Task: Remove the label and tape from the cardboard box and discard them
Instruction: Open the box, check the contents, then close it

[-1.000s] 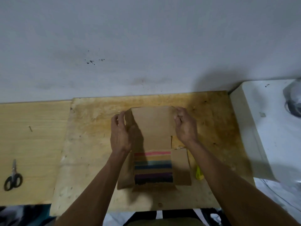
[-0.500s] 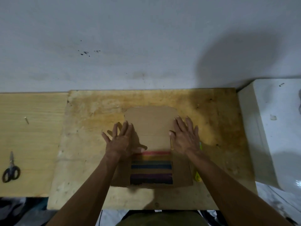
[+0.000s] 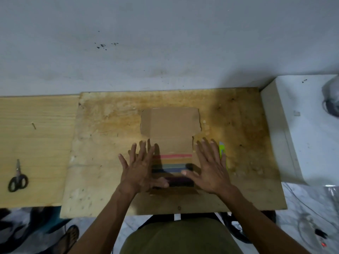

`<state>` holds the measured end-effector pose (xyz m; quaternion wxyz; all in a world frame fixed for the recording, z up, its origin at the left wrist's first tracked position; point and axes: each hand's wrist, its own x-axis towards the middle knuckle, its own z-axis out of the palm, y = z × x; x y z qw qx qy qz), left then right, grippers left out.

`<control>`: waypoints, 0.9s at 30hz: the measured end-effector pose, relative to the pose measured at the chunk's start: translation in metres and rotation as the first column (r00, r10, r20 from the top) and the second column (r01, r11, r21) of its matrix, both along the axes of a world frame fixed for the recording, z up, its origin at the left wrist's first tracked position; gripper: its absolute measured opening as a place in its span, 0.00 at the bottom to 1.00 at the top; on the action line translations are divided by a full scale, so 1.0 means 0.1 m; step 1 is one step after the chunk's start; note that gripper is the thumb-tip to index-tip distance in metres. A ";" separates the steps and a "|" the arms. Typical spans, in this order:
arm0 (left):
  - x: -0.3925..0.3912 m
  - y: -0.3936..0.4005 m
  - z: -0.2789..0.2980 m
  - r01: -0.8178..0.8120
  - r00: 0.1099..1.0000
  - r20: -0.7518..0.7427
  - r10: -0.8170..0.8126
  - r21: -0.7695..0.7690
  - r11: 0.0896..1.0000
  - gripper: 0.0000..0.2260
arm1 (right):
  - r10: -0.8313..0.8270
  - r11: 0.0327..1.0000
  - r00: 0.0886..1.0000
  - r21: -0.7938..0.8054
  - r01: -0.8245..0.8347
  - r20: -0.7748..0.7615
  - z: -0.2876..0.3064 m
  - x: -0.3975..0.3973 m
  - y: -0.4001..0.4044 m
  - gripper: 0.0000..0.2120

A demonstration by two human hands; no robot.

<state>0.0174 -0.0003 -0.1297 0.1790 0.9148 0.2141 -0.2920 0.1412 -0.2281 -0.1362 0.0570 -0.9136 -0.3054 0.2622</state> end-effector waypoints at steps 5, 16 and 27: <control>-0.45 -0.17 -0.09 0.015 1.000 0.017 -0.016 0.029 0.999 0.60 | -0.049 0.998 0.995 -0.034 0.047 -0.081 -0.10 -0.47 -0.30 0.55; -0.63 -0.29 -0.29 -0.112 0.994 -0.032 0.109 -0.103 0.988 0.73 | -0.026 0.995 0.995 -0.096 0.017 -0.094 -0.30 -0.65 -0.34 0.59; -0.29 -0.15 -0.38 -0.225 0.969 0.054 0.239 -0.186 0.956 0.77 | -0.006 0.998 0.994 -0.062 -0.001 -0.112 -0.33 -0.37 -0.06 0.59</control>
